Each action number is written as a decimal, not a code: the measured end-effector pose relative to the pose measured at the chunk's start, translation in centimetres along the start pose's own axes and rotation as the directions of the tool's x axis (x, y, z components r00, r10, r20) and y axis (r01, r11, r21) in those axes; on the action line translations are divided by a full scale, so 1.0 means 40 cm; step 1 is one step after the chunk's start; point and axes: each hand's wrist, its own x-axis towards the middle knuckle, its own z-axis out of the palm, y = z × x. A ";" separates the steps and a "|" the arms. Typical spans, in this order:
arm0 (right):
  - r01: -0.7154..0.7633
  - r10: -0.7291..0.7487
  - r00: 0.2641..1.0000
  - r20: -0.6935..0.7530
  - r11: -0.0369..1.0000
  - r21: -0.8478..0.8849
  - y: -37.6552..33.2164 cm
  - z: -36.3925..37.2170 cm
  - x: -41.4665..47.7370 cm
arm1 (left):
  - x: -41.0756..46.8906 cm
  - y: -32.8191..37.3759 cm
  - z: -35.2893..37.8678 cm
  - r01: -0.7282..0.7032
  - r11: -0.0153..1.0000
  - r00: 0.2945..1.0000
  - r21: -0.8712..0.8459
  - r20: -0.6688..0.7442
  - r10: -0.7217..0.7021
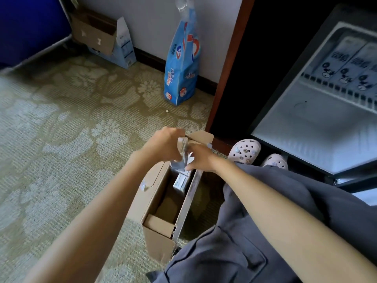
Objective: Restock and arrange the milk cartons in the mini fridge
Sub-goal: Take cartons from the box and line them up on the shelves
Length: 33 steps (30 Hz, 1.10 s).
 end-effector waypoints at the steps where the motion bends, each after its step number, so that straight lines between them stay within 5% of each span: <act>1: 0.020 -0.018 0.998 -0.057 0.999 0.046 0.002 -0.022 -0.020 | 0.001 0.021 -0.026 -0.029 0.999 0.999 -0.017 -0.034 0.028; 8: -0.021 0.082 0.844 -0.530 0.992 0.121 0.055 -0.188 -0.160 | 0.063 0.218 -0.146 -0.260 0.966 0.937 -0.011 -0.245 0.249; 15: -0.163 0.335 0.502 -0.797 0.942 0.293 0.230 -0.384 -0.318 | 0.190 0.508 -0.130 -0.488 0.849 0.838 -0.201 -0.380 0.392; 21: -0.173 0.548 0.196 -0.813 0.836 0.521 0.430 -0.508 -0.408 | 0.318 0.719 -0.058 -0.410 0.890 0.903 -0.200 -0.226 0.365; 33: -0.179 0.747 -0.080 -0.661 0.641 0.746 0.700 -0.654 -0.435 | 0.561 0.868 0.004 -0.358 0.928 0.928 -0.105 -0.148 0.341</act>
